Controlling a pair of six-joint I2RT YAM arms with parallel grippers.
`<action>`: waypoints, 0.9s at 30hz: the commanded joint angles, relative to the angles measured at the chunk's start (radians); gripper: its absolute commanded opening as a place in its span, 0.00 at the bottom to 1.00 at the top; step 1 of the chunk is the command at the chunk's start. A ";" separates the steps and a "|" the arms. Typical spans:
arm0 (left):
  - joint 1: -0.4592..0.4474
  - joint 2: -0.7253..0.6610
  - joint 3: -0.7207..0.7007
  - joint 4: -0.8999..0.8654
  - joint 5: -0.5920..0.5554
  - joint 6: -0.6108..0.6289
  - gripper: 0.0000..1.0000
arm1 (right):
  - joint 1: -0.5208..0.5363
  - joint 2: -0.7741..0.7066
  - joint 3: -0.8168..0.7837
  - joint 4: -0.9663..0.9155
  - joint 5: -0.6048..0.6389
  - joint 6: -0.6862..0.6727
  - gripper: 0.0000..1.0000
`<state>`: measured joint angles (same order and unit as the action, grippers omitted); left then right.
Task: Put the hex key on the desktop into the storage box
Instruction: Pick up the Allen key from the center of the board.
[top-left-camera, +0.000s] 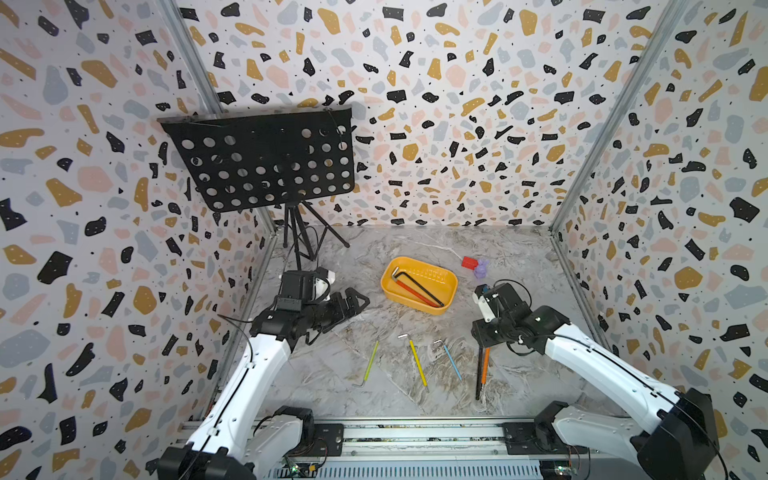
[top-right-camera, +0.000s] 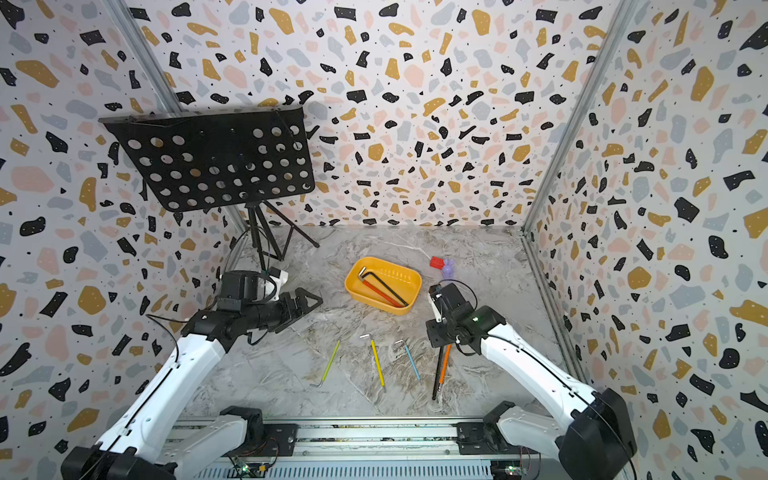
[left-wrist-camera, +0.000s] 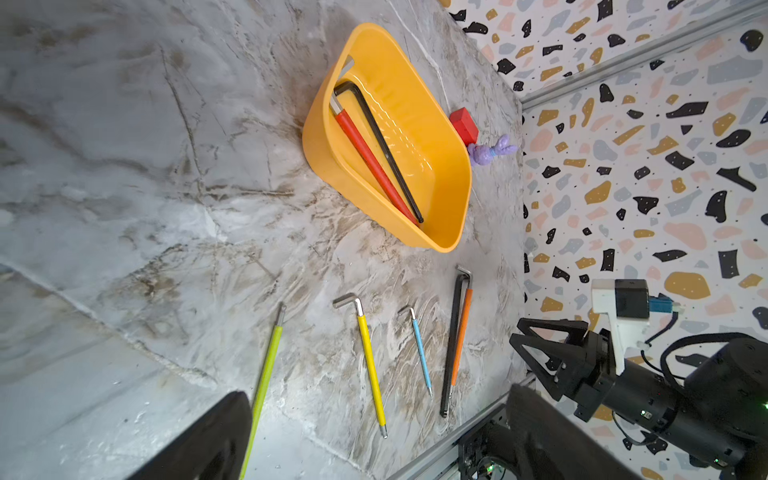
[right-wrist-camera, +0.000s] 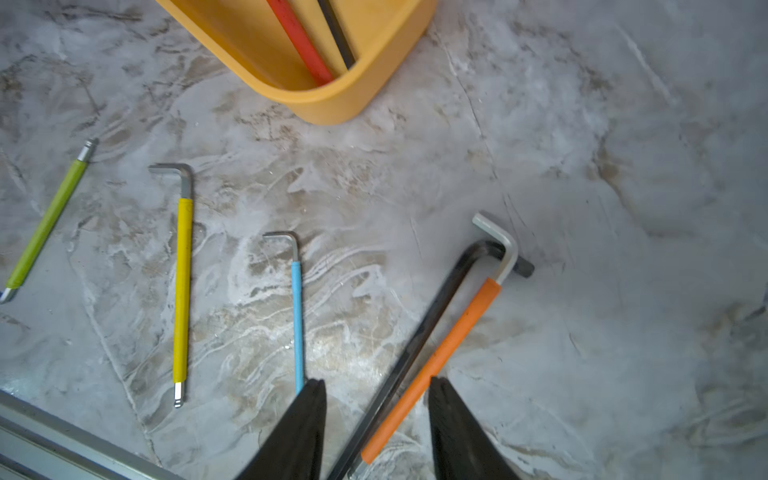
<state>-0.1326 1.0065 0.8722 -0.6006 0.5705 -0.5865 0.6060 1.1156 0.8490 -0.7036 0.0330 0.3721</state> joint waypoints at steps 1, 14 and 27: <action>-0.007 -0.007 -0.005 -0.103 -0.028 0.063 1.00 | -0.003 -0.051 -0.052 -0.048 0.055 0.113 0.46; -0.013 0.012 -0.009 -0.180 -0.134 0.188 1.00 | 0.015 0.013 -0.200 0.072 -0.015 0.234 0.43; -0.016 0.073 0.004 -0.166 -0.116 0.196 1.00 | 0.076 0.179 -0.195 0.175 -0.008 0.271 0.41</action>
<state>-0.1429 1.0813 0.8646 -0.7746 0.4355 -0.4095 0.6758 1.2945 0.6479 -0.5491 0.0113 0.6174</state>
